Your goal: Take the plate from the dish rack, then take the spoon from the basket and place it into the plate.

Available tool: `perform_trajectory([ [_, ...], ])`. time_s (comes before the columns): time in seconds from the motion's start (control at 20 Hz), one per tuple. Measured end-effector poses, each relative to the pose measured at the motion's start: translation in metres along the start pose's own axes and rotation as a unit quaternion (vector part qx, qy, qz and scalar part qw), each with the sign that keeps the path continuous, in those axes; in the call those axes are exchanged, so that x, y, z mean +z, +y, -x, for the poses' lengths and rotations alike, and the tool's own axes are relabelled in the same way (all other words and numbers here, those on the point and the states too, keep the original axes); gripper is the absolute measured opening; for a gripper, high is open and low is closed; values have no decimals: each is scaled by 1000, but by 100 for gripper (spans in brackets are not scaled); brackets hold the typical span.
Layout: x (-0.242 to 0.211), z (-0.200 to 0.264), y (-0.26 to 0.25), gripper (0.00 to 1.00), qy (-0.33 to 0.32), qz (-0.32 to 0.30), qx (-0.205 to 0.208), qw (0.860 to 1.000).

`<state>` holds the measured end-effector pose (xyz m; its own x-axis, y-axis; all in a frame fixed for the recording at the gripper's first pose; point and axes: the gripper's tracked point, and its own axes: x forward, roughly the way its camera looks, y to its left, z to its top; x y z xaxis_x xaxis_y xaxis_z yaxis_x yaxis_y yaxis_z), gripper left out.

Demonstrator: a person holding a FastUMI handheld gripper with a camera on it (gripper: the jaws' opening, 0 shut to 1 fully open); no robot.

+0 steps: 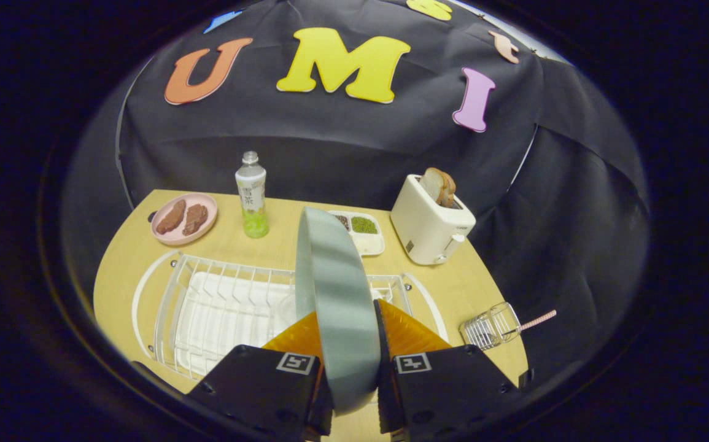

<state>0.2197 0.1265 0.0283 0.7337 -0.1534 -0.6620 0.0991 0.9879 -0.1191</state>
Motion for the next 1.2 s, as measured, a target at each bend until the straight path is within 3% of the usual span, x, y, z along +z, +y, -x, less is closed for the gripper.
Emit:
perform_trajectory([
  [0.45,-58,78,-35,33,-2,-64,128,990],
  [0.7,-105,108,-61,34,-11,-81,167,983],
  [0.95,-164,102,-79,33,7,-113,194,974],
  [1.2,-229,71,-78,33,68,-157,227,959],
])
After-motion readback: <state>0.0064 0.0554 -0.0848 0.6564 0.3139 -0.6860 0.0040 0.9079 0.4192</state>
